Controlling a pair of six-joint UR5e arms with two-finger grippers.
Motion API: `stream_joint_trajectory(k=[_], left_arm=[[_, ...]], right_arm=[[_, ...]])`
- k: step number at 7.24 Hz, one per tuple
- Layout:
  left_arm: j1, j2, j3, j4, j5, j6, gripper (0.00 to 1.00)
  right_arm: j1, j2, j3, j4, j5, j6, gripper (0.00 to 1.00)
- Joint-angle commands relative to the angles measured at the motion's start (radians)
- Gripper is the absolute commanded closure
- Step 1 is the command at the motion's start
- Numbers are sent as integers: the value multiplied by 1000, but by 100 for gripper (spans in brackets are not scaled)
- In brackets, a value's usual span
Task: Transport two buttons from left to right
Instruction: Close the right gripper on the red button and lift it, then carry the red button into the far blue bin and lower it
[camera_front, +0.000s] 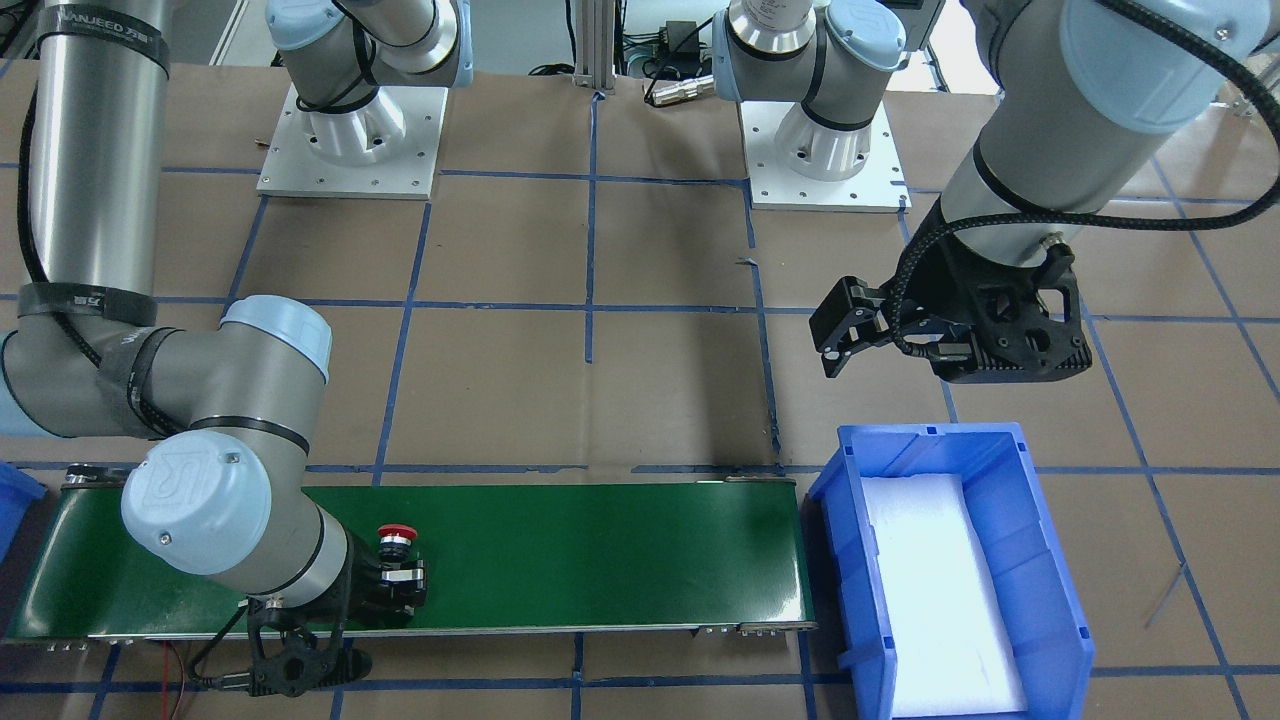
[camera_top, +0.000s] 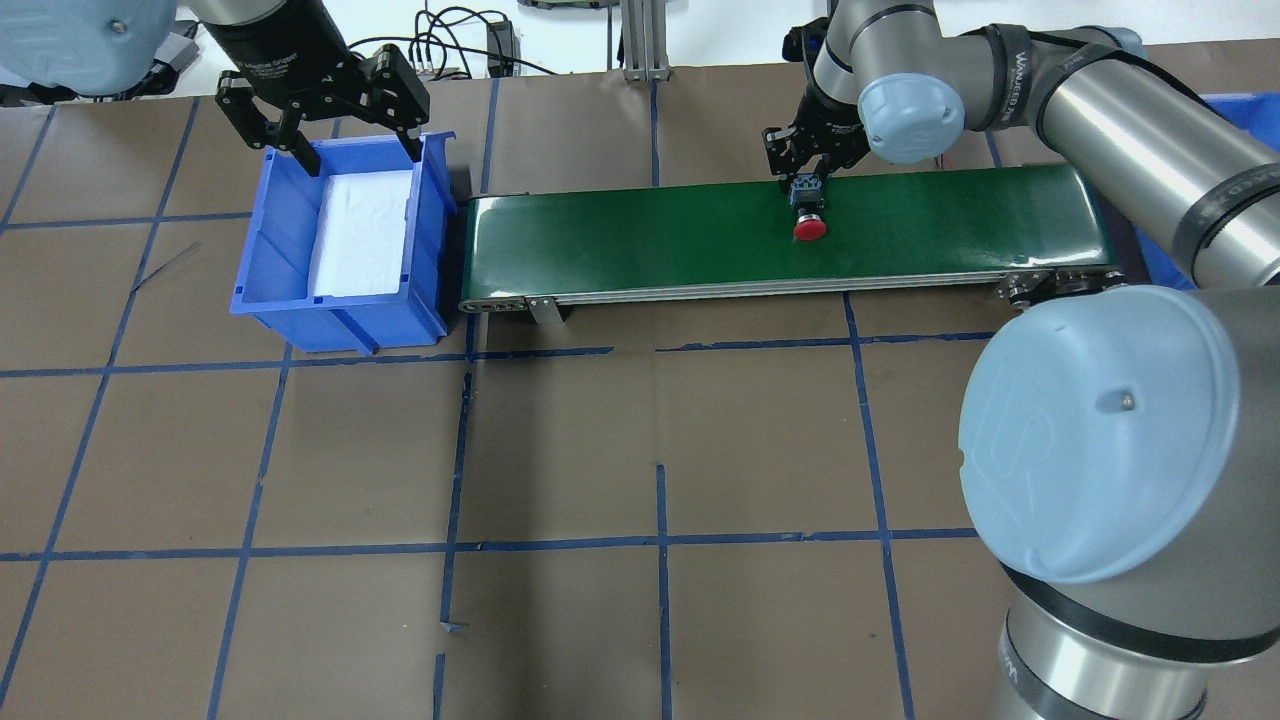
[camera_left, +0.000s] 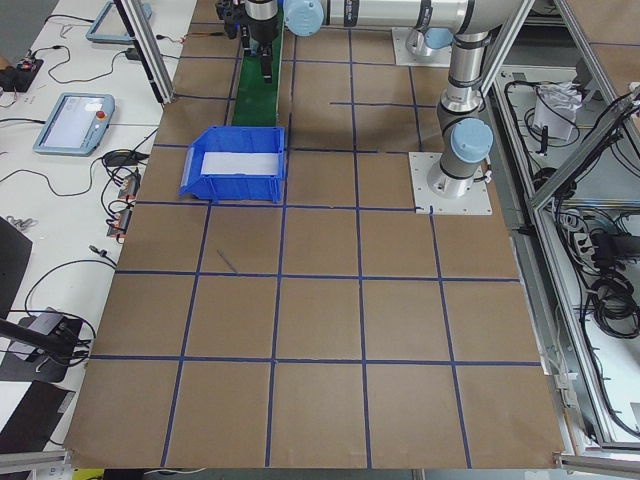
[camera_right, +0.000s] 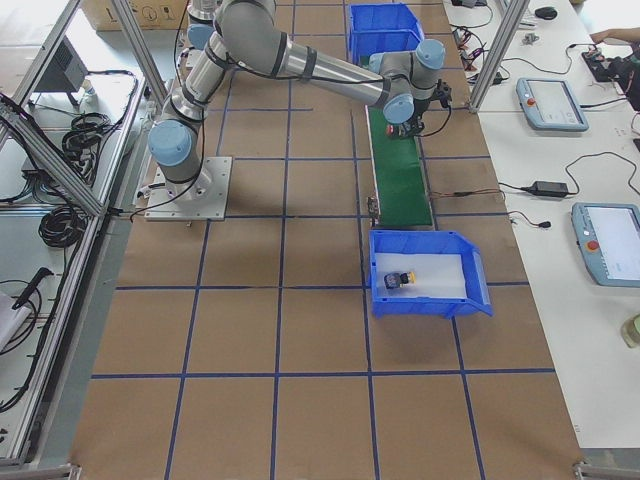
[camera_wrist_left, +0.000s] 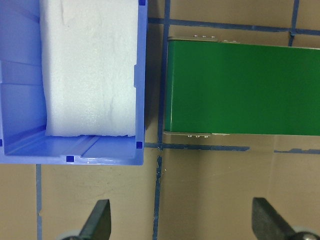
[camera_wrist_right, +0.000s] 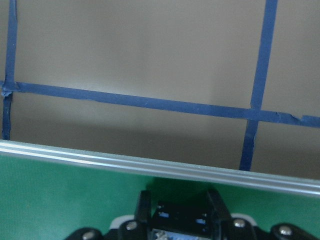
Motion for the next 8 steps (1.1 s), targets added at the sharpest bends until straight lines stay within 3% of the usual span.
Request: stream_joint_trajectory(k=[1, 3, 8], left_arm=[[1, -2, 0, 0, 0, 0, 0], [1, -2, 0, 2, -2, 0, 0], [-1, -2, 0, 2, -2, 0, 0]], right_arm=[[-47, -26, -47, 92, -2, -20, 77], [-137, -52, -119, 224, -6, -147, 77], [-424, -40, -151, 237, -84, -474, 79]])
